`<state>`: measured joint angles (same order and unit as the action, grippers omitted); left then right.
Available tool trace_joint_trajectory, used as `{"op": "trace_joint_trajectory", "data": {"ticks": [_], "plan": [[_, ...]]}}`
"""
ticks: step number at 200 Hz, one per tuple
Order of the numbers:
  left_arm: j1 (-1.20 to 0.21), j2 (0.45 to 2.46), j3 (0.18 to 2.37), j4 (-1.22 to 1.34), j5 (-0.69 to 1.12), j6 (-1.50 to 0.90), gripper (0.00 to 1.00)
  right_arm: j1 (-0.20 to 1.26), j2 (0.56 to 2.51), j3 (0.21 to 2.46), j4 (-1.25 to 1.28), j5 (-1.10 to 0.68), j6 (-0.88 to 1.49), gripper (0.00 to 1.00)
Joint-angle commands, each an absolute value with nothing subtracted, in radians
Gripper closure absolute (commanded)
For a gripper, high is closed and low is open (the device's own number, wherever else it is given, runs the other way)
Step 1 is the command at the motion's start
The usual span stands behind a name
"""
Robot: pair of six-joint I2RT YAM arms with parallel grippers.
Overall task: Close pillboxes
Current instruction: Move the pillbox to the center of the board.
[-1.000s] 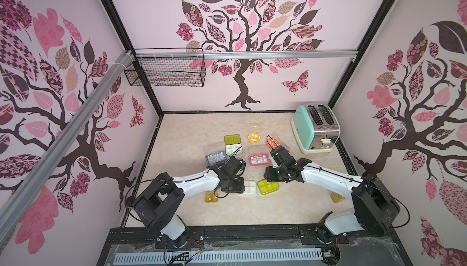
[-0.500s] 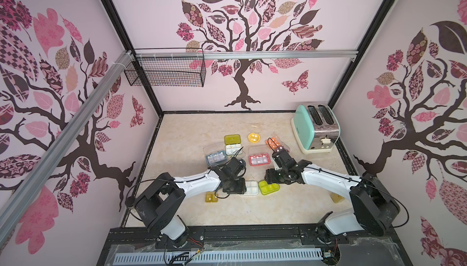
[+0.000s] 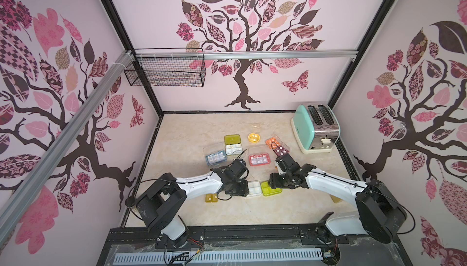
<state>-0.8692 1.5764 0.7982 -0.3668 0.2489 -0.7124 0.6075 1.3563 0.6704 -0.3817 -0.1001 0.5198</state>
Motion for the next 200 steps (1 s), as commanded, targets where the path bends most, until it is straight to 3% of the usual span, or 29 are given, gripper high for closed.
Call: {"op": "trace_joint_trajectory", "data": {"ticks": [1,84,143,200], "plan": [[-0.891,1.612,0.779,-0.384,0.250,-0.721,0.59,0.606,1.326,0.658,-0.411,-0.094,0.540,0.32],[-0.895,1.570,0.847,-0.517,0.190,-0.642,0.54,0.607,1.295,0.695,-0.461,-0.062,0.525,0.29],[-0.879,1.358,0.985,-0.819,0.015,-0.564,0.48,0.607,1.304,0.748,-0.435,-0.095,0.506,0.25],[-0.608,1.058,0.944,-1.134,-0.060,-0.564,0.46,0.606,1.356,0.814,-0.400,-0.143,0.485,0.25]]}}
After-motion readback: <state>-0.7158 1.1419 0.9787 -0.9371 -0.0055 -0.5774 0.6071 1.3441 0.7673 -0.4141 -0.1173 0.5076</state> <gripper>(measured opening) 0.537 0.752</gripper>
